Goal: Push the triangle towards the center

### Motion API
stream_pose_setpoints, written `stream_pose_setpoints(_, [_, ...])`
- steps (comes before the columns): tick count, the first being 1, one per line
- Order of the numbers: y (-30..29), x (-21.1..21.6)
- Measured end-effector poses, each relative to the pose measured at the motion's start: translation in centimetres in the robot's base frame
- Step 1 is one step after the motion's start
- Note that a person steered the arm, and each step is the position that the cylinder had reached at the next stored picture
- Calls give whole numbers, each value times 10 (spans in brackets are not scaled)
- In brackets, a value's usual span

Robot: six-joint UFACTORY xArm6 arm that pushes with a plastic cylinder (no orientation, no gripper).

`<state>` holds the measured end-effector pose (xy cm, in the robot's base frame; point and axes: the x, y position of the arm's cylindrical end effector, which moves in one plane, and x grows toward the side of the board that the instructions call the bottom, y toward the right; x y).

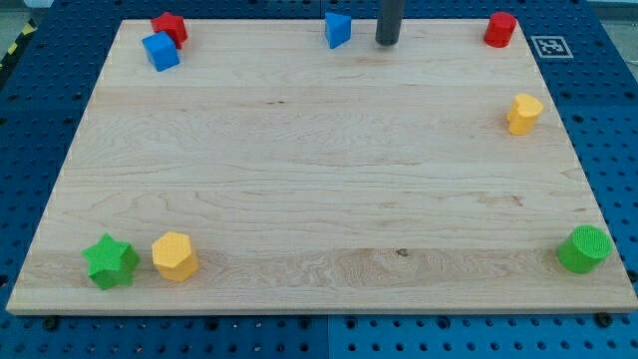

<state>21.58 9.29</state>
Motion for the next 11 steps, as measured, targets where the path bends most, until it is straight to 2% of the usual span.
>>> stream_pose_setpoints(1, [-12, -22])
stream_pose_setpoints(3, [-83, 1])
stream_pose_setpoints(5, [-118, 11])
stream_pose_setpoints(8, [-118, 62])
stream_pose_setpoints(11, [-109, 70])
